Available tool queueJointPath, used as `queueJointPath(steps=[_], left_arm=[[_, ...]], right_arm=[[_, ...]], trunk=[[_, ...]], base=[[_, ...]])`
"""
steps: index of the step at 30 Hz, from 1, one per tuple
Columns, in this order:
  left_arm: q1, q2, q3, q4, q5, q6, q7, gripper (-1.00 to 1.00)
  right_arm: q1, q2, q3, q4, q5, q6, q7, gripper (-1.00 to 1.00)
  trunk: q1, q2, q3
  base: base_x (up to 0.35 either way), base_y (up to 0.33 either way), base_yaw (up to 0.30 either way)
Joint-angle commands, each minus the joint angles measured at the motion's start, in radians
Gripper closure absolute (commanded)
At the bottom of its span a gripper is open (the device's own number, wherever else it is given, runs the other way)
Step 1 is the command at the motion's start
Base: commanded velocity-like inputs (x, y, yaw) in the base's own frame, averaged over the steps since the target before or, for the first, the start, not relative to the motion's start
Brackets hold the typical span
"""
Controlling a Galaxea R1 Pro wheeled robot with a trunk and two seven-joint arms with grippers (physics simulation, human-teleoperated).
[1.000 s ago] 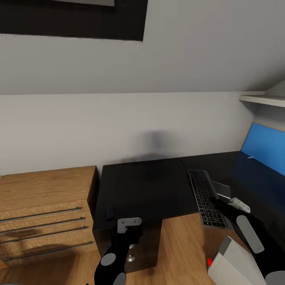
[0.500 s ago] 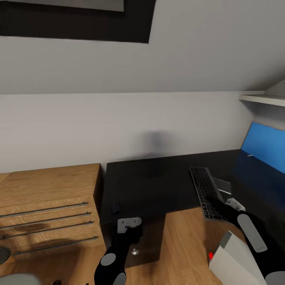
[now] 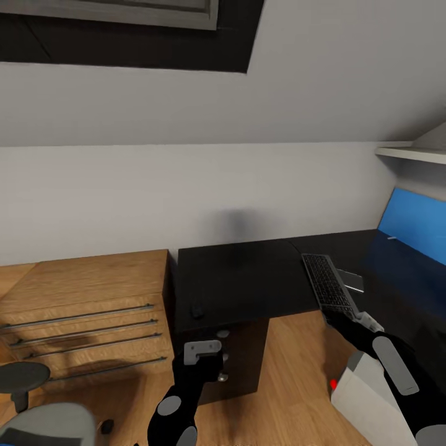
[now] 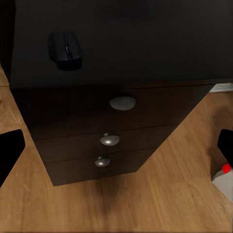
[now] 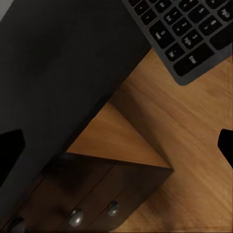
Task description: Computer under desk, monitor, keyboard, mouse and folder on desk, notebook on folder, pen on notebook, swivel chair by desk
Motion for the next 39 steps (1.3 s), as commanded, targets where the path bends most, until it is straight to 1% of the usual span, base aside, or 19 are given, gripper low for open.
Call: queueJointPath(steps=[1,5,8,11,12,18,21,22,26,32,33,36,39], left_arm=[[-0.001,0.000,-0.002,-0.002,0.008,0.003,0.009,-1.00],[-0.001,-0.002,-0.004,-0.007,0.008,0.002,0.009,-1.00],[-0.001,-0.004,-0.007,-0.008,0.008,0.001,0.009,-1.00],[-0.001,-0.005,-0.008,-0.007,0.009,0.001,0.008,-1.00],[-0.001,-0.005,-0.008,-0.006,0.009,0.000,0.008,-1.00],[-0.001,-0.005,-0.009,-0.005,0.008,-0.001,0.009,-1.00],[-0.001,-0.005,-0.009,-0.005,0.008,-0.002,0.010,-1.00],[-0.001,-0.005,-0.009,-0.005,0.008,-0.002,0.011,-1.00],[-0.001,-0.005,-0.009,-0.005,0.008,-0.002,0.011,-1.00],[-0.001,-0.005,-0.008,-0.009,0.008,-0.002,0.012,-1.00],[-0.001,-0.005,-0.008,-0.010,0.008,-0.002,0.013,-1.00],[-0.001,-0.005,-0.008,-0.011,0.008,-0.002,0.013,-1.00],[-0.001,-0.005,-0.008,-0.012,0.008,-0.002,0.013,-1.00]], right_arm=[[-0.001,-0.001,0.000,-0.001,-0.011,0.004,-0.009,-1.00],[-0.001,-0.002,-0.005,0.015,-0.012,0.003,-0.007,-1.00],[-0.001,0.000,-0.033,0.039,-0.020,0.003,-0.006,-1.00],[-0.001,0.002,-0.060,0.056,-0.047,0.003,-0.005,-1.00],[-0.001,0.003,-0.073,0.066,-0.076,0.003,-0.005,-1.00],[-0.001,0.002,-0.093,0.103,-0.166,0.002,-0.007,-1.00],[-0.001,0.001,-0.103,0.121,-0.220,0.004,-0.009,-1.00],[-0.001,0.001,-0.111,0.128,-0.260,0.004,-0.012,-1.00],[-0.002,-0.001,-0.122,0.137,-0.350,0.008,-0.014,-1.00],[-0.003,-0.001,-0.127,0.141,-0.503,0.023,-0.012,-1.00],[-0.003,0.002,-0.128,0.142,-0.543,0.022,-0.009,-1.00],[-0.004,0.006,-0.126,0.149,-0.579,0.017,-0.006,-1.00],[-0.004,0.014,-0.123,0.164,-0.595,0.000,-0.005,-1.00]], trunk=[[0.000,-0.001,-0.001],[0.000,-0.001,-0.001],[0.000,-0.001,-0.001],[0.000,-0.001,-0.001],[0.004,-0.008,-0.004],[0.027,-0.050,-0.023],[0.038,-0.071,-0.033],[0.042,-0.078,-0.036],[0.058,-0.106,-0.048],[0.081,-0.148,-0.067],[0.084,-0.155,-0.070],[0.096,-0.176,-0.080],[0.107,-0.197,-0.089]], base=[[-0.007,0.005,0.000],[-0.003,0.002,0.000],[0.000,0.000,0.000],[0.000,0.000,0.000],[0.000,0.000,0.000],[0.000,0.000,0.000],[0.000,0.000,0.000],[0.000,0.000,0.000],[0.000,0.000,0.000],[0.000,0.000,0.000],[0.000,0.000,0.000],[0.000,0.000,0.000],[0.000,0.000,0.000]])
